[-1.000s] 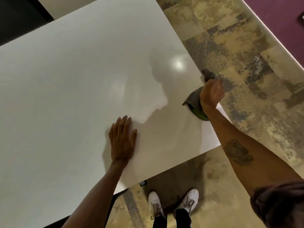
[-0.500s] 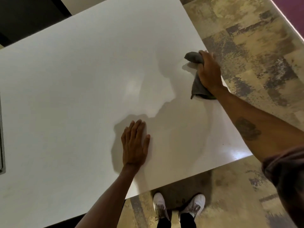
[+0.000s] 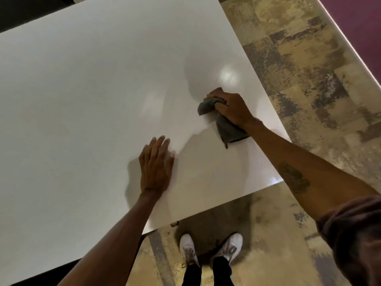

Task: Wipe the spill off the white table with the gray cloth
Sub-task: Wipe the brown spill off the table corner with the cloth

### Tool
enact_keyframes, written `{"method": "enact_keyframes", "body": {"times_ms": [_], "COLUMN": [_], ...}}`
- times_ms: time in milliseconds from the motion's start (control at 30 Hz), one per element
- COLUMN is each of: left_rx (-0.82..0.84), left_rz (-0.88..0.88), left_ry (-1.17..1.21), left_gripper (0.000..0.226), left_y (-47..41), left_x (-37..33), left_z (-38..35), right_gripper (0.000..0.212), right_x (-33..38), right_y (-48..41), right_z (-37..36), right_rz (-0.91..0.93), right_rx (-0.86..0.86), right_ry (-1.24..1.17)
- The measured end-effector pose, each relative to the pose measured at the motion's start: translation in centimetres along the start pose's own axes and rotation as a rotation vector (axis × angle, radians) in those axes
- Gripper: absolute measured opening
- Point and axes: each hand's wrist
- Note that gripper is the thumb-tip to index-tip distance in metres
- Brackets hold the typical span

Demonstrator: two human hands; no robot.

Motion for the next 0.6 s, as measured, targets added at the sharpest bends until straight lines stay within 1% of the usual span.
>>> {"method": "enact_keyframes", "body": {"times_ms": [133, 233, 433, 600], "left_rx": [-0.022, -0.051, 0.021, -0.029], "left_rz": [0.007, -0.007, 0.031, 0.05], "left_ry": [0.004, 0.074, 0.178, 0.254], "left_gripper": [0.047, 0.043, 0.048, 0.05], "left_y": [0.1, 0.3, 0.4, 0.4], "left_x": [-0.4, -0.4, 0.3, 1.0], "left_z": [0.0, 0.1, -0.3, -1.0], "right_gripper": [0.034, 0.034, 0.032, 0.03], "right_x": [2.3, 3.8, 6.7, 8.5], "right_y": [3.3, 5.8, 9.8, 12.5], "right_z": [-2.5, -4.1, -7.7, -10.6], "right_rz": [0.003, 0.02, 0.054, 0.065], "right_rx": [0.041, 0.068, 0.103, 0.123], "right_ry": [-0.044, -0.064, -0.069, -0.099]}}
Point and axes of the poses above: each hand's wrist, its own y-axis away from the middle knuckle, its own z-axis out of the back of the hand, x = y × z, and after that the axes turned 13 degrees about z, right-handed
